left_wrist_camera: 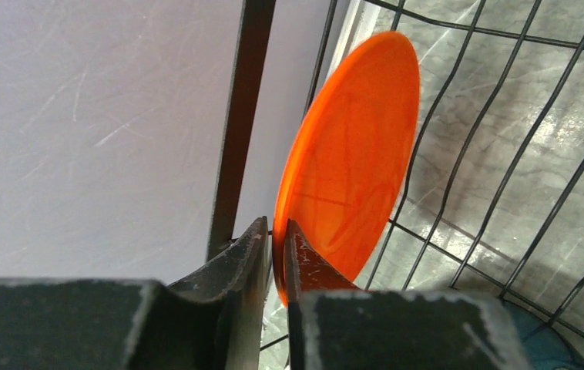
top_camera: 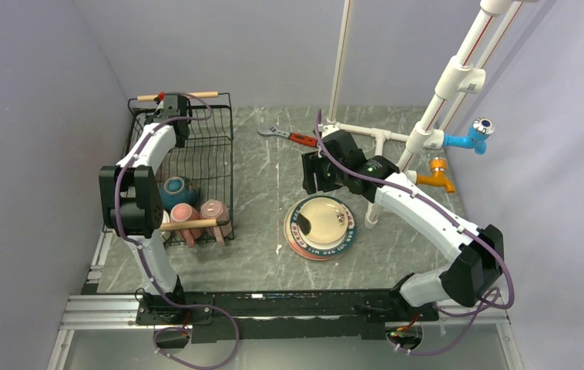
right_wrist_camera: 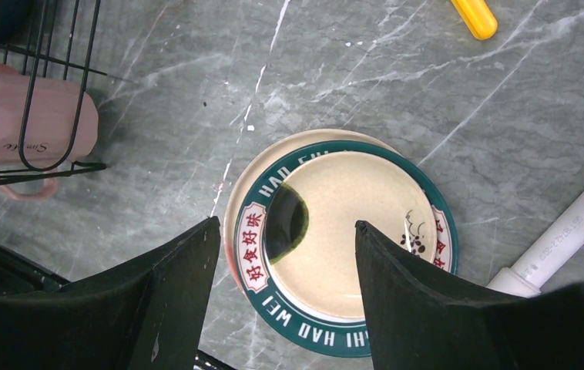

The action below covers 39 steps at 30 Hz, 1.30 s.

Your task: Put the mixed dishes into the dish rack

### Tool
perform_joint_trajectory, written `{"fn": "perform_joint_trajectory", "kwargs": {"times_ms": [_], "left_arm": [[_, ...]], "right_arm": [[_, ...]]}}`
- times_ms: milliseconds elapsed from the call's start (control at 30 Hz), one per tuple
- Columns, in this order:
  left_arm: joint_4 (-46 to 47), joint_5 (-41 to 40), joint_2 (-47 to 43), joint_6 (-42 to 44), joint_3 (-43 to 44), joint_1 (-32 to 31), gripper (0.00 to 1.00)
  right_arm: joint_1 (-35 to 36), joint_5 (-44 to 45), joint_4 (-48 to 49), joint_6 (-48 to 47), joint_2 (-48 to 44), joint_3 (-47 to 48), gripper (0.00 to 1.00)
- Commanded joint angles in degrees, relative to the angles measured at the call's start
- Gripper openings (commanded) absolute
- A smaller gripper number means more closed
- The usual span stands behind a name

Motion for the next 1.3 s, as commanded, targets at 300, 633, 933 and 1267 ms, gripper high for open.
{"fn": "perform_joint_trajectory", "kwargs": {"times_ms": [300, 633, 933, 1267], "left_arm": [[-3.19, -2.48, -0.48, -3.97, 4.12, 0.12, 0.47], [-10.93, 1.10, -3.54, -10.69, 7.00, 0.02, 0.87], [-20.18, 9.40, -9.97, -18.72, 10.65, -1.40, 0.99], [-20.35, 39.82, -25.77, -24.85, 4.33, -3.30, 0.99]], "right_arm": [[-0.72, -1.47, 2.33, 0.67, -0.49, -0.04, 0.67], [-0.85, -2.47, 3.04, 1.09, -0.74, -0.83, 0.67], [-0.82, -0.94, 1.51, -0.02, 0.10, -1.09, 0.67], [5.08, 2.66, -1.69, -5.74, 3.66, -5.06, 0.67]]}}
